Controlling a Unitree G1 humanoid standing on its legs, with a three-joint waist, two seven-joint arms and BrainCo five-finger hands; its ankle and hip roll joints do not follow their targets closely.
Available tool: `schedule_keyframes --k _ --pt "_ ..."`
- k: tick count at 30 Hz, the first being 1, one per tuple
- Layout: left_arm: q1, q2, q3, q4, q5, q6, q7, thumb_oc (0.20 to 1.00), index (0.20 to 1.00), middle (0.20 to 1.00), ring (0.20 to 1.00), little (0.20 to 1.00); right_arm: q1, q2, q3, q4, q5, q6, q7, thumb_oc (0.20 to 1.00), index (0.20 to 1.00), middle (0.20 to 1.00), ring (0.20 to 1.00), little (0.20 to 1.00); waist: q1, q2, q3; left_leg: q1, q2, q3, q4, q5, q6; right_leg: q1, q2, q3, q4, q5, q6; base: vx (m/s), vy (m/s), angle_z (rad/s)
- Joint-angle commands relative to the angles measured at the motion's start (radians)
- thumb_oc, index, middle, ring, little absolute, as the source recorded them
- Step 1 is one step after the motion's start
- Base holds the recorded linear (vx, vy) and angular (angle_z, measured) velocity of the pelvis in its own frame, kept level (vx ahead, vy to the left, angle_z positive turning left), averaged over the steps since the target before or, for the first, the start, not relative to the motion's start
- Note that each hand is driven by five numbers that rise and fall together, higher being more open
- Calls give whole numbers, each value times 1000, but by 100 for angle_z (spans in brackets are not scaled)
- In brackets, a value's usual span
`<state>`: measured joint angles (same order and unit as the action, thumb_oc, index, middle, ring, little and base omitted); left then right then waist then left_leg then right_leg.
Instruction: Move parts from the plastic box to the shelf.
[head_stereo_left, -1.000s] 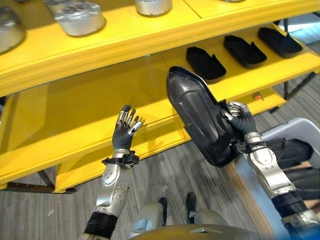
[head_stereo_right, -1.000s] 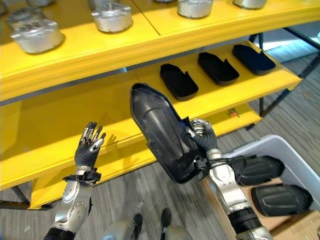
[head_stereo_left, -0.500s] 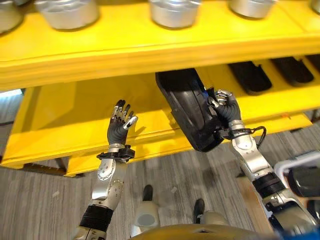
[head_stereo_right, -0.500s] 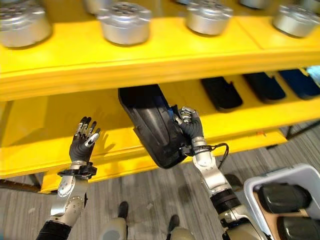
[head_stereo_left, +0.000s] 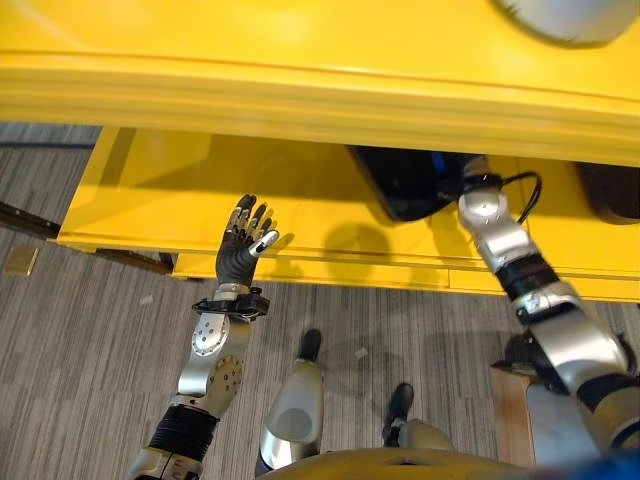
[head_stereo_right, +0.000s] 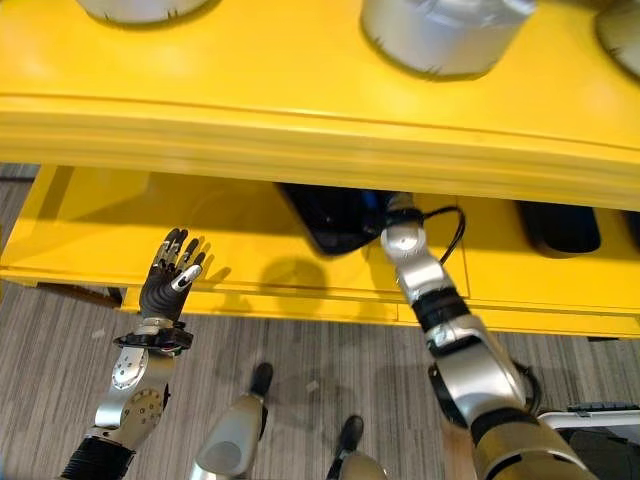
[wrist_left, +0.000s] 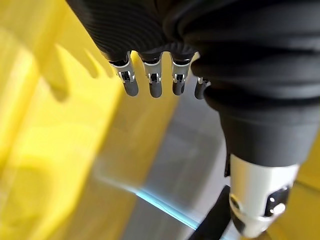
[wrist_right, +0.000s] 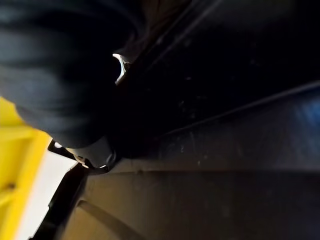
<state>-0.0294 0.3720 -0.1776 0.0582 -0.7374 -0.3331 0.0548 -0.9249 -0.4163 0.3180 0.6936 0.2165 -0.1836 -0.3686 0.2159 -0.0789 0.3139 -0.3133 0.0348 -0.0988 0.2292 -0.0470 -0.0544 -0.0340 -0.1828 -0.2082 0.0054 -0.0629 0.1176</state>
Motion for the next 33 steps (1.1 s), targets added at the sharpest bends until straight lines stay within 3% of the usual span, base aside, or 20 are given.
schedule_keyframes --k 1,6,8,16,20,25,33 --pt "-15 45 5 -124 -18 -40 9 1000 1000 1000 1000 1000 -82 -50 19 -1 51 -44 -38 200 200 200 200 200 4 0 -46 -34 42 20 65 12 -25 8 -42 25 157 -4 17 -64 28 6" --pt "-35 62 -10 -132 -28 -46 14 1000 1000 1000 1000 1000 -227 -78 49 157 111 -38 -42 200 200 200 200 200 1 17 -2 -73 41 24 123 -5 -23 -60 -47 40 236 -16 14 -94 42 1" --pt "-51 71 -15 -136 -32 -50 25 1000 1000 1000 1000 1000 -294 -79 56 274 164 -35 -40 200 200 200 200 200 -12 37 26 -99 43 20 175 -26 -18 -124 -45 64 329 -42 6 -166 76 -5" --pt "-62 85 -38 -146 -43 -58 26 1000 1000 1000 1000 1000 -371 -111 48 433 237 -31 -43 200 200 200 200 200 -26 68 70 -178 53 10 302 -70 -16 -240 -37 97 505 -106 -15 -102 16 -11" --pt "-66 86 -78 -145 -51 -53 26 1000 1000 1000 1000 1000 -389 -139 -4 537 348 -42 -51 200 200 200 200 200 -28 91 86 -250 48 -11 376 -89 -10 -320 -36 102 604 -146 -29 -92 -15 -7" --pt "-56 94 -93 -149 -56 -52 26 1000 1000 1000 1000 1000 -410 -171 1 588 352 -34 -50 200 200 200 200 200 -25 103 98 -287 41 -22 421 -108 -7 -360 -37 108 657 -173 -34 -52 -11 6" --pt "-61 120 -126 -180 -72 -62 18 1000 1000 1000 1000 1000 -547 -183 166 614 199 -8 -55 200 200 200 200 200 -10 105 116 -321 20 -31 410 -94 0 -389 -47 91 660 -167 -33 -14 -5 9"
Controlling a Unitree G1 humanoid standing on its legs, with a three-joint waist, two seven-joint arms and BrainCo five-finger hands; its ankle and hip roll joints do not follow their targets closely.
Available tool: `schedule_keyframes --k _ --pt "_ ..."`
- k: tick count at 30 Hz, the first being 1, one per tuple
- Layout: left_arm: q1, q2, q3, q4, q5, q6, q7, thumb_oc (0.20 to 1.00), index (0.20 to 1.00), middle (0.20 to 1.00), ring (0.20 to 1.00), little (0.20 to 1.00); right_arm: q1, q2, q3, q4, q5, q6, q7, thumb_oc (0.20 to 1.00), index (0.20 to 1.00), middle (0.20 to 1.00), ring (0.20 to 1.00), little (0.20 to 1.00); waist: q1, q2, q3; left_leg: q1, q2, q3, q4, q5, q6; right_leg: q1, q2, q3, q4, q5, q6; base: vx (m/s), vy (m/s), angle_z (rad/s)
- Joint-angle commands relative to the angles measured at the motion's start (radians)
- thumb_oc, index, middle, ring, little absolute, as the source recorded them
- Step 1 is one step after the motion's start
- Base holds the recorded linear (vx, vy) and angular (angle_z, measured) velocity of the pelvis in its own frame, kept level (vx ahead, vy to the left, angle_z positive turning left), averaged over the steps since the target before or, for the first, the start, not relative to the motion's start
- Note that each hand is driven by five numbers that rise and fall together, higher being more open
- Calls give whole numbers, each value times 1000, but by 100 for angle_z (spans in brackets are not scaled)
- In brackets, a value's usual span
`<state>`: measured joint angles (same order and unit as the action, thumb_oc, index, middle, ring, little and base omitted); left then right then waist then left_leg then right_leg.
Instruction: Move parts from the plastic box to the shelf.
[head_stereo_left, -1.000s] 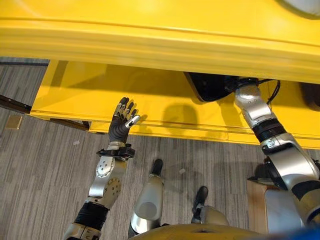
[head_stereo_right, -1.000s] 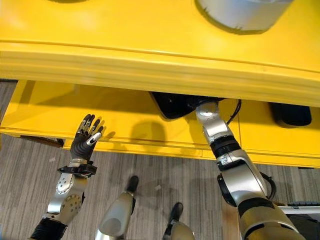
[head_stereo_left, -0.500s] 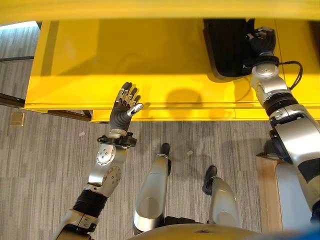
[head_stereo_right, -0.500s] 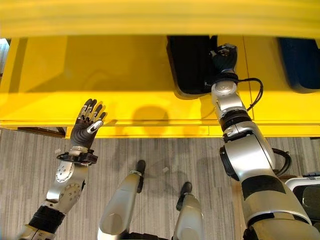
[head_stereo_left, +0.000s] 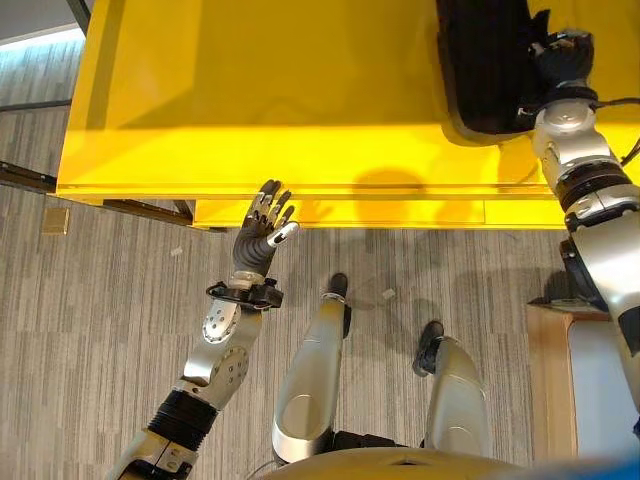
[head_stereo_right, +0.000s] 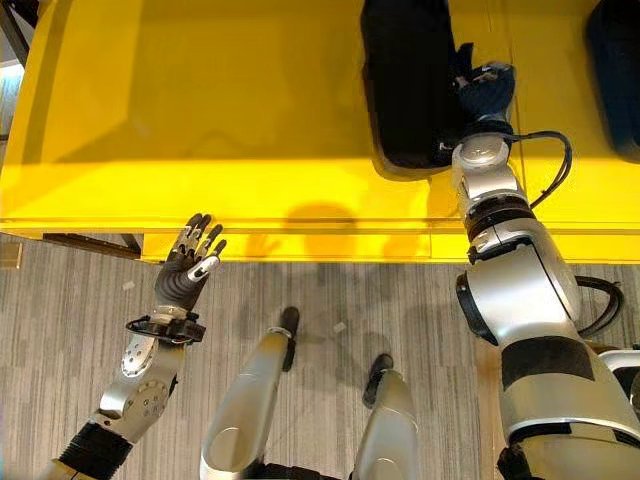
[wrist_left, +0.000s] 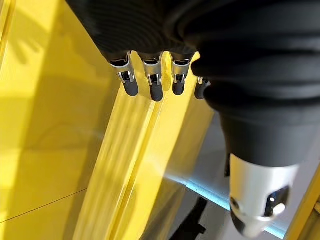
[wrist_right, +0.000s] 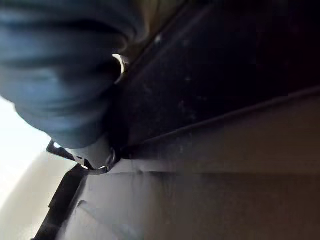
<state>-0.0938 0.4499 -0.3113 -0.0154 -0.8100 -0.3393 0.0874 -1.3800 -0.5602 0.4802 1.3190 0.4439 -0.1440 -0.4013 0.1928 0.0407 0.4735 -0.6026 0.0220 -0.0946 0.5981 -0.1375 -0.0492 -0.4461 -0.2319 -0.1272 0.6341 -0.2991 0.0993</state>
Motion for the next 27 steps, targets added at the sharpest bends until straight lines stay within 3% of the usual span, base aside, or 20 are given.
schedule_keyframes --k 1,27 --pt "1 42 7 -110 -2 -57 -15 1000 1000 1000 1000 1000 -101 -41 13 -4 -31 -46 -22 200 200 200 200 200 14 -15 -43 -39 30 -36 44 -2 -5 22 0 9 32 70 -16 4 12 9" --pt "-27 73 -21 -136 -9 -68 -21 1000 1000 1000 1000 1000 -168 -78 -23 83 83 -36 -18 200 200 200 200 200 51 34 -50 -72 -6 -39 30 5 6 5 -29 -5 25 74 -3 3 2 3"
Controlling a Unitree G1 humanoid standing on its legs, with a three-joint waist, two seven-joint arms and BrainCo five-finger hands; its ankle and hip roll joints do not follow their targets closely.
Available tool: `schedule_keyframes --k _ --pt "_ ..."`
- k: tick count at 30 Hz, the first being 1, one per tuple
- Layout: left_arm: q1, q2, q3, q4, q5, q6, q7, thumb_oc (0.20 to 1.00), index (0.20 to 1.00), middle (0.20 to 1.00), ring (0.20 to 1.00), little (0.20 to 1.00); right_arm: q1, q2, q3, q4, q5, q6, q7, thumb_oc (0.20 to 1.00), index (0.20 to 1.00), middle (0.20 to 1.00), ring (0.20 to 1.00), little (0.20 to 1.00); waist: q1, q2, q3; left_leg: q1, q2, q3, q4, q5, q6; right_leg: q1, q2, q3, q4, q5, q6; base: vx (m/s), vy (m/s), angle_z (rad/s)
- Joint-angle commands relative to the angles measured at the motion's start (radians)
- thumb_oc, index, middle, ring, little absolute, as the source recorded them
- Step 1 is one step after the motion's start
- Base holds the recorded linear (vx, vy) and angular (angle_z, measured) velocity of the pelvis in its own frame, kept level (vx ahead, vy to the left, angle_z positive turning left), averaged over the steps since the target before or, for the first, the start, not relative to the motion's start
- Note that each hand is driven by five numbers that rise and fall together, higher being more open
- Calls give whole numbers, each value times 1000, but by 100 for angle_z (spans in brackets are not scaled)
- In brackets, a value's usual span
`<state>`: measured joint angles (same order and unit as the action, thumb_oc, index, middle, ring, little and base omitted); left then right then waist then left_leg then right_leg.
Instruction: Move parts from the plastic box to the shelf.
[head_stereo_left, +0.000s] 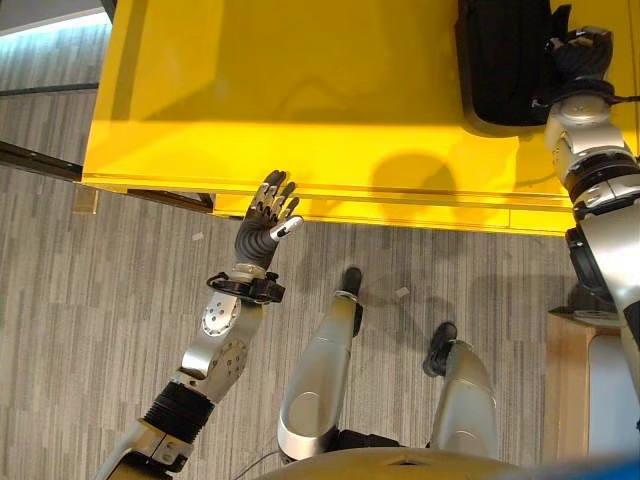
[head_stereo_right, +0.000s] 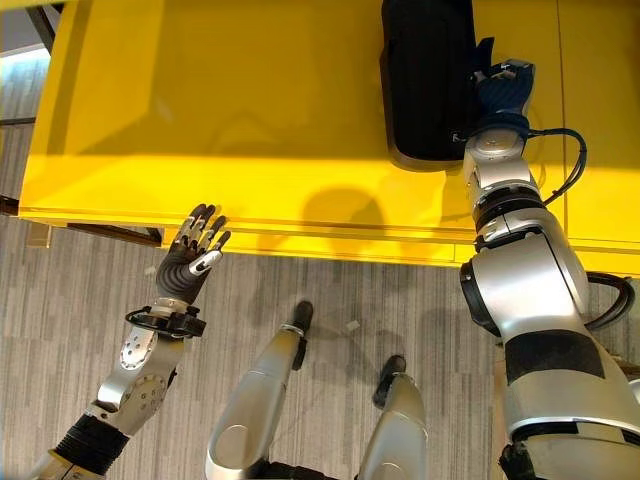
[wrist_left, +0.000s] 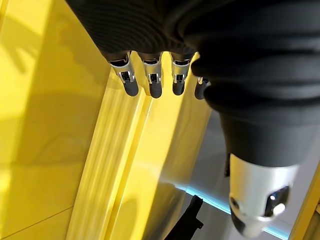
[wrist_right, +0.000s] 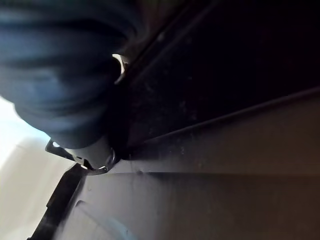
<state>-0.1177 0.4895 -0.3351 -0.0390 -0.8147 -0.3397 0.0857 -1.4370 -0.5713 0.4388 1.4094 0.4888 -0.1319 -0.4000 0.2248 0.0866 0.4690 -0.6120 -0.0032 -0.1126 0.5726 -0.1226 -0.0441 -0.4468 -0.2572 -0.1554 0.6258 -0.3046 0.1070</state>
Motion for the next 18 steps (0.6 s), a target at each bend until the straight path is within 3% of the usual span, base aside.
schedule_keyframes --k 1,13,14,15,16,18 --pt "-3 34 2 -114 -5 -68 -20 1000 1000 1000 1000 1000 -112 -69 17 -5 40 -48 -20 200 200 200 200 200 20 -11 -46 -65 18 -20 56 -9 2 5 -5 24 34 79 -10 0 0 0" --pt "-9 39 3 -119 -8 -73 -15 1000 1000 1000 1000 1000 -135 -89 24 4 56 -46 -24 200 200 200 200 200 31 1 -48 -77 10 -23 58 -10 5 1 -13 22 36 79 -7 6 1 2" --pt "-11 39 3 -119 -8 -73 -15 1000 1000 1000 1000 1000 -137 -89 26 5 54 -47 -26 485 485 485 485 485 30 1 -47 -79 9 -23 60 -11 5 -2 -14 22 38 80 -7 0 0 0" --pt "-11 38 2 -118 -10 -73 -15 1000 1000 1000 1000 1000 -141 -88 27 7 54 -47 -28 944 944 944 944 944 29 1 -47 -80 9 -22 61 -12 6 -3 -13 22 39 80 -6 0 0 0" --pt "-10 37 3 -118 -10 -74 -15 1000 1000 1000 1000 1000 -144 -89 24 11 57 -48 -30 1000 1000 1000 1000 1000 28 1 -48 -79 9 -22 60 -12 6 -4 -13 22 39 79 -7 0 0 0" --pt "-8 36 4 -116 -10 -75 -12 1000 1000 1000 1000 1000 -147 -88 16 10 73 -53 -38 1000 1000 1000 1000 1000 27 1 -48 -82 10 -19 63 -13 7 -6 -13 24 40 81 -7 0 0 0"
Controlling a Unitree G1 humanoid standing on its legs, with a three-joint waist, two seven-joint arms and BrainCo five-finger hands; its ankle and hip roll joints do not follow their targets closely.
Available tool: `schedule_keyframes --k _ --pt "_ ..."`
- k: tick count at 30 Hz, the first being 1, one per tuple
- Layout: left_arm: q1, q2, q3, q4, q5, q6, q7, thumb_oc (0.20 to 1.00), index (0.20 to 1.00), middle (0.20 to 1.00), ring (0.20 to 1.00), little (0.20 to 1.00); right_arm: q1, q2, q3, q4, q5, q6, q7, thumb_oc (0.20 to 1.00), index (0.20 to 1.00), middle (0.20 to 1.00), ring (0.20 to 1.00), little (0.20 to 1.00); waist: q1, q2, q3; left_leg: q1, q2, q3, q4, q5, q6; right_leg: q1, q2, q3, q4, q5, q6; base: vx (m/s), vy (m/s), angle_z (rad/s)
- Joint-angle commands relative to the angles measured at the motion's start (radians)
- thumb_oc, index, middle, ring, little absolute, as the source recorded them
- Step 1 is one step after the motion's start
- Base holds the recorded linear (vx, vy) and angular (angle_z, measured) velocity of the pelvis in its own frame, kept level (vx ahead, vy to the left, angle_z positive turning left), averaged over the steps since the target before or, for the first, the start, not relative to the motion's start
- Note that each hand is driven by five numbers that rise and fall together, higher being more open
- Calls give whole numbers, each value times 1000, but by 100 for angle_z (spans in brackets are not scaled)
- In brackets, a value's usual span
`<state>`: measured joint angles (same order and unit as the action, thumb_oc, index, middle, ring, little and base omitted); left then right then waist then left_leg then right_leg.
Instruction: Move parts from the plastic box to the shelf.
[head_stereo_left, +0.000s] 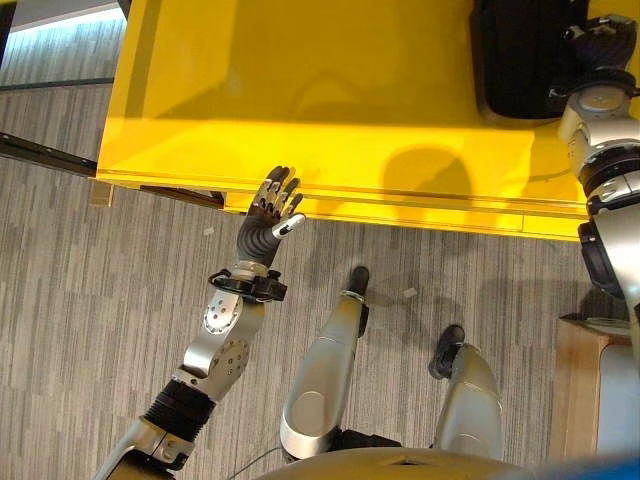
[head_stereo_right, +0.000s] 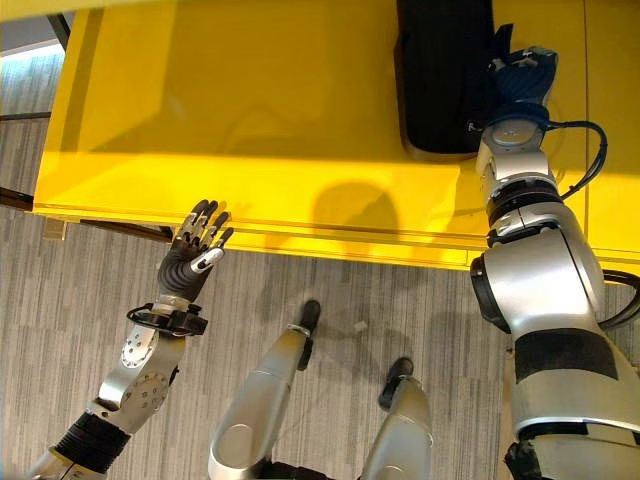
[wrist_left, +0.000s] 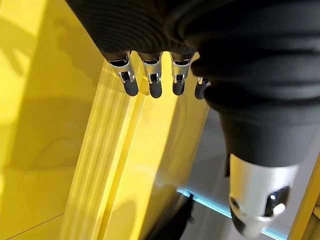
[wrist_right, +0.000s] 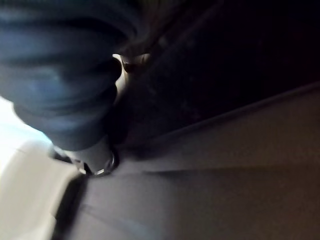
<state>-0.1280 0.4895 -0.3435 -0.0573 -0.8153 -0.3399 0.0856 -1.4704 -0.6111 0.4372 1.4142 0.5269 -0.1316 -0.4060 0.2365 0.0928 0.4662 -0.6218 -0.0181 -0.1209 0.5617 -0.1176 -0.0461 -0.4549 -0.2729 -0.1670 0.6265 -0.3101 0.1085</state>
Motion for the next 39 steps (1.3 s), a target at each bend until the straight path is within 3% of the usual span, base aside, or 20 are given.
schedule_keyframes --k 1,21,27,32,39 --pt "2 38 14 -99 -9 -75 -11 1000 1000 1000 1000 1000 -115 -44 20 5 37 -53 -31 1000 1000 1000 1000 1000 15 -6 -45 -70 26 -9 70 -18 8 1 3 36 39 87 -8 0 0 0" --pt "19 48 41 -102 -20 -88 -10 1000 1000 1000 1000 1000 -76 27 2 -109 23 -103 -70 1000 1000 1000 1000 1000 -27 -30 -38 -49 46 -2 65 -14 1 2 19 53 39 87 -16 -12 1 -3" --pt "52 29 74 -97 -19 -87 3 1000 1000 1000 1000 1000 79 90 -13 -341 -66 -134 -99 1000 1000 1000 1000 1000 -67 -50 -20 -40 63 12 65 -10 -1 -6 31 68 40 95 -26 -46 20 -9" --pt "94 12 106 -91 -12 -92 16 1000 1000 1000 1000 1000 300 106 -122 -657 -179 -160 -137 1000 1000 1000 1000 1000 -99 -54 -1 -53 76 19 74 -8 -5 -25 38 78 44 95 -33 -59 -8 -17" --pt "104 11 99 -96 -9 -87 11 1000 1000 1000 1000 1000 371 134 -145 -727 -252 -150 -137 1000 1000 1000 1000 1000 -108 -53 10 -56 81 20 77 -5 -6 -33 40 82 53 94 -35 -30 -8 -9"
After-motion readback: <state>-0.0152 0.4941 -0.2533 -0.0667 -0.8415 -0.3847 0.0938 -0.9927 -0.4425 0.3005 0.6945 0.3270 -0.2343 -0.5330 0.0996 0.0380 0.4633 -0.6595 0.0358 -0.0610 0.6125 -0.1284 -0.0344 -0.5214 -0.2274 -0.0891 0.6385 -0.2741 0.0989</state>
